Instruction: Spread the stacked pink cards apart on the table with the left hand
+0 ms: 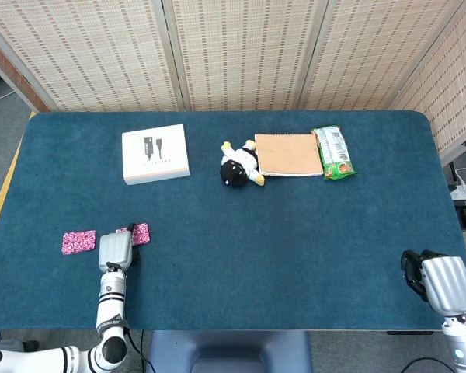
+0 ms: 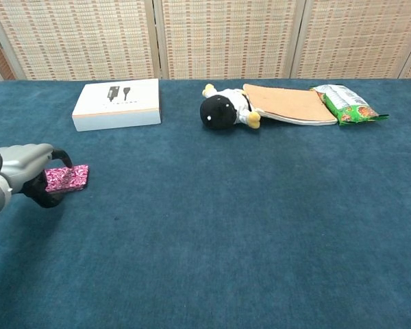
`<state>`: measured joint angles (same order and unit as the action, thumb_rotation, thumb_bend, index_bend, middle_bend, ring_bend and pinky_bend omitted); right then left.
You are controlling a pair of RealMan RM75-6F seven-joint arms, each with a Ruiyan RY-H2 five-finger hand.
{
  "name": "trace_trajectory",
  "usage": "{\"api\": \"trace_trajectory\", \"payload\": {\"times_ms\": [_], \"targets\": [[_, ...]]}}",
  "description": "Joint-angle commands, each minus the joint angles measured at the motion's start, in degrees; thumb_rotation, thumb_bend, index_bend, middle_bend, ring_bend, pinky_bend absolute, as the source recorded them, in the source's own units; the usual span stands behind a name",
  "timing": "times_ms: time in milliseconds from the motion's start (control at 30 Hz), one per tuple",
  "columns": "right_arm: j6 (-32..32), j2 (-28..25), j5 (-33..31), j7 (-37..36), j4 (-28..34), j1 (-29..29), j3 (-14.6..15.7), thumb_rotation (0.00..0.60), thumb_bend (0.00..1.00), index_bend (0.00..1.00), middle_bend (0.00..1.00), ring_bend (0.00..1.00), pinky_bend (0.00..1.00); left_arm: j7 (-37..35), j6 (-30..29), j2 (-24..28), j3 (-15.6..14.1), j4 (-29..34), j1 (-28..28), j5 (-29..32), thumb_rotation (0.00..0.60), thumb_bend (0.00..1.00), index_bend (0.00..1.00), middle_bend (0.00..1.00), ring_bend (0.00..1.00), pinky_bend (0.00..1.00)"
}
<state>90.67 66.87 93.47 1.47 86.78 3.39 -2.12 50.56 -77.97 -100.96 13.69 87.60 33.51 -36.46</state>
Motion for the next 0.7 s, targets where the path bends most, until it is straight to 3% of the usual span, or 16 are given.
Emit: {"api": "trace_trajectory", "payload": {"times_ms": [33, 700], "targets": [[0.0, 0.0, 0.0, 0.0, 0.0, 0.0, 0.0, 0.600, 0.47, 1.00, 0.82, 0.70, 0.83, 1.1, -0.3, -1.1, 0.5, -0.9, 0.7, 1.0, 0.600, 0.37, 0.21, 1.00, 1.00, 1.00], [-0.1, -0.3, 0.0, -0.2, 0.2, 0.0, 0.1, 0.600, 0.47, 1.00, 0.82, 0.70, 0.83, 2.0, -0.4, -3.9, 3.6, -6.7, 2.2, 3.6, 0.600, 0.37, 0.19, 1.00, 1.00, 1.00]]}}
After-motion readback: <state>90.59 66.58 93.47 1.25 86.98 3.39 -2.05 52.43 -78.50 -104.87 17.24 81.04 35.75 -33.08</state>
